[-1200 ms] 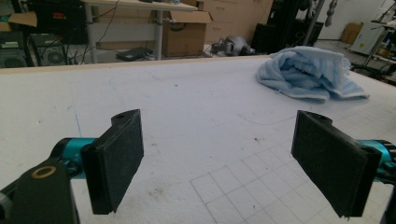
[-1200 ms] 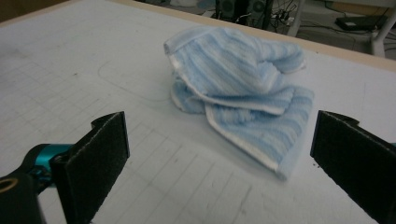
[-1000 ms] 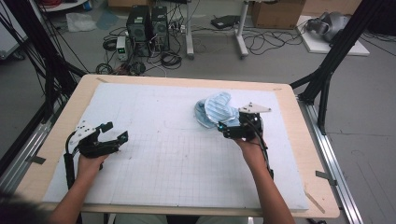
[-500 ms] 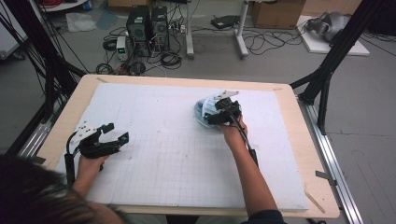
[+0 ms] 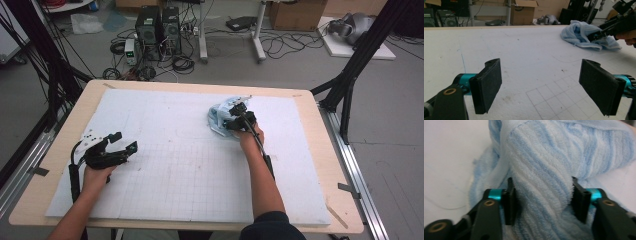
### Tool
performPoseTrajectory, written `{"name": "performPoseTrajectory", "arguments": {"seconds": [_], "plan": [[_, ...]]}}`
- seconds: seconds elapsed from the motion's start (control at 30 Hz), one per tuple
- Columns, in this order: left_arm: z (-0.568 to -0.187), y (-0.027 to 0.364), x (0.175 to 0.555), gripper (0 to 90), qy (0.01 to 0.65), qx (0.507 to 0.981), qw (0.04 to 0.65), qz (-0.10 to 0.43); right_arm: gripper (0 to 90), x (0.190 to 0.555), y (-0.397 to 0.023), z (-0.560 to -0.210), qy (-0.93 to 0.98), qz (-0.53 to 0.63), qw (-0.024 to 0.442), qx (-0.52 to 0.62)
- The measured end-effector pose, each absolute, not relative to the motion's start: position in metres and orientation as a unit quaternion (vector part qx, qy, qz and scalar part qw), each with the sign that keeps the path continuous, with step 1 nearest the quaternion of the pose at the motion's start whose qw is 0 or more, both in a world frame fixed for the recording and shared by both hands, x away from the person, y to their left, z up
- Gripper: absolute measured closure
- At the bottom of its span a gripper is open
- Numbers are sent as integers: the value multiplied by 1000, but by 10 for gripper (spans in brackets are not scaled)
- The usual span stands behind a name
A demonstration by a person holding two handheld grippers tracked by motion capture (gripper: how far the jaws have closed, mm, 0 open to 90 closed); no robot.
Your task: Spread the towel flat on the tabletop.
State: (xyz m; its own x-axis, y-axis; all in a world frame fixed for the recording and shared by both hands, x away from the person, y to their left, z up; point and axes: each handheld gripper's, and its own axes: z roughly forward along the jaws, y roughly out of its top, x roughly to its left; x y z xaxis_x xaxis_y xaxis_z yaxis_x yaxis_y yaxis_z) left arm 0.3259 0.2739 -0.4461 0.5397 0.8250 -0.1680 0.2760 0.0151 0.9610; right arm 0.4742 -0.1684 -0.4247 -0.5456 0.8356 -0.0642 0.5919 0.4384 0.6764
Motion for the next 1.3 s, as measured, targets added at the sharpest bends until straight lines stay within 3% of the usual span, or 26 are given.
{"name": "performPoseTrajectory", "arguments": {"seconds": [0.1, 0.23, 0.73, 0.93, 1.1, 1.3], "plan": [[-446, 275, 326, 190, 417, 660, 577, 238, 592, 470, -169, -419, 821, 339, 138, 439], [-446, 276, 325, 191, 418, 658, 580, 237, 598, 456, -157, -419, 829, 367, 95, 412], [-445, 283, 325, 191, 422, 653, 581, 241, 596, 400, -82, -423, 840, 440, -3, 318], [-444, 290, 323, 191, 428, 646, 582, 246, 591, 382, -57, -422, 820, 488, -90, 287], [-444, 294, 323, 191, 431, 644, 582, 248, 558, 379, -50, -424, 832, 473, -71, 281], [-445, 294, 323, 191, 431, 644, 582, 246, 405, 380, -55, -420, 838, 467, -28, 280]]}}
